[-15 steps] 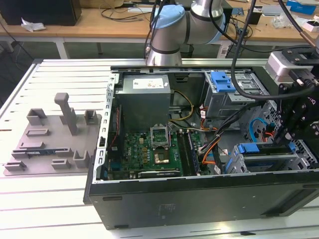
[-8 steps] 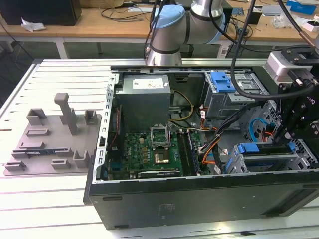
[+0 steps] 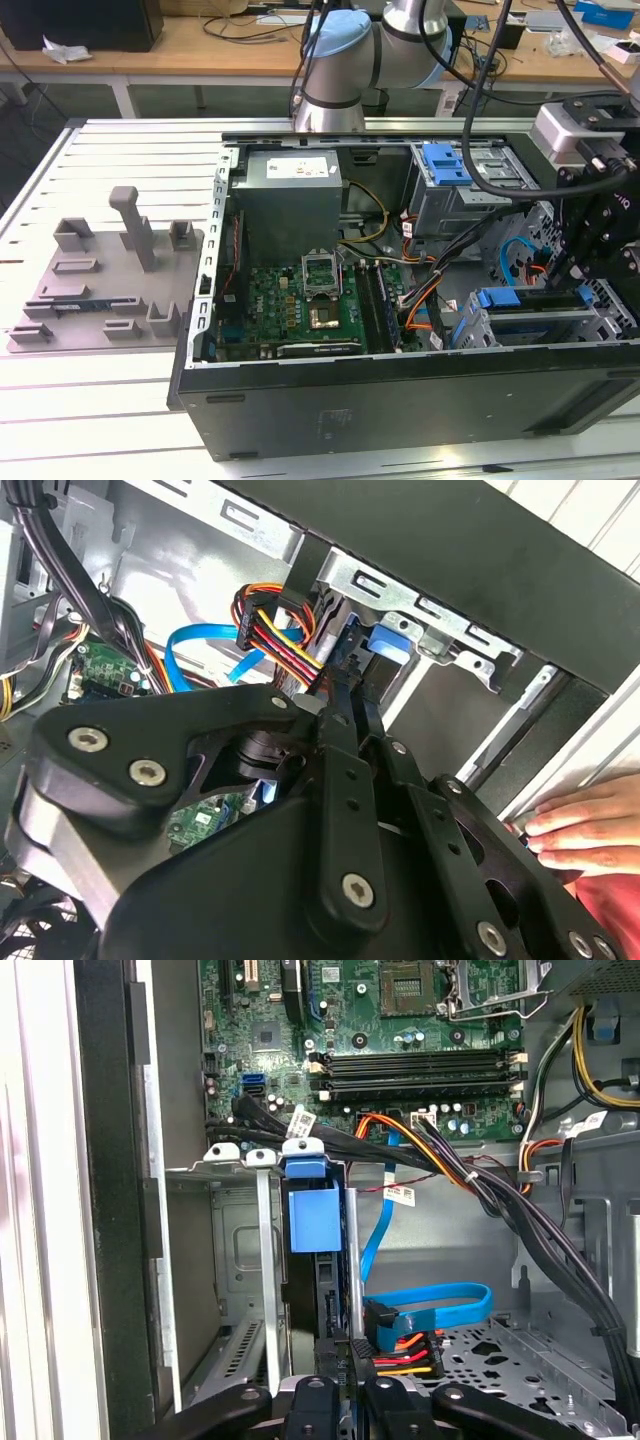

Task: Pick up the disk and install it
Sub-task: 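Insert the first disk wire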

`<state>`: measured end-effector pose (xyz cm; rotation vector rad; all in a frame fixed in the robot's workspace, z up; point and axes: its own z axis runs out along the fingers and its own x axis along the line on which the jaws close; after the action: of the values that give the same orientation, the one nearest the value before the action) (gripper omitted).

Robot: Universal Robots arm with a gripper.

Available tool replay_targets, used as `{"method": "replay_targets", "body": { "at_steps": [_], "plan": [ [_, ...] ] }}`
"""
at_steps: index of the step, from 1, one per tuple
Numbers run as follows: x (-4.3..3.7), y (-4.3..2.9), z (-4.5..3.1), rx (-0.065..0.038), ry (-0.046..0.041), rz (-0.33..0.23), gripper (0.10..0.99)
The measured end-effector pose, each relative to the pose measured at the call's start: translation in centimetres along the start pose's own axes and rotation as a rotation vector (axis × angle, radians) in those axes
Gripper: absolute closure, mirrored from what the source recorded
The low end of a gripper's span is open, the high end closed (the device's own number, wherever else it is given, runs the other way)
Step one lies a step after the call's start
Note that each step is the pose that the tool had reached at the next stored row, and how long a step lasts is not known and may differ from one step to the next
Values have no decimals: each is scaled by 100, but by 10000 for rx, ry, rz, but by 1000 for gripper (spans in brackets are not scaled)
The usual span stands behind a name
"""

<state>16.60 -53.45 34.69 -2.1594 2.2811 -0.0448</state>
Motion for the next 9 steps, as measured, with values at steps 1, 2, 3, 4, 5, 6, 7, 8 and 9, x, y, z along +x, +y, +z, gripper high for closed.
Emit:
{"method": "replay_targets", "body": {
  "at_steps": [1, 2, 3, 4, 5, 6, 7, 8, 9],
  "plan": [
    [0, 0, 2, -1, 1, -1, 918],
    [0, 0, 3, -1, 1, 0, 918],
    [0, 0, 5, 0, 0, 0, 918],
    [0, 0, 6, 0, 0, 0, 918],
    [0, 0, 9, -1, 0, 0, 918],
    [0, 0, 10, 0, 1, 0, 918],
    [0, 0, 12, 0, -1, 0, 918],
    [0, 0, 13, 0, 0, 0, 918],
    [0, 0, 15, 0, 0, 0, 918]
  ]
}}
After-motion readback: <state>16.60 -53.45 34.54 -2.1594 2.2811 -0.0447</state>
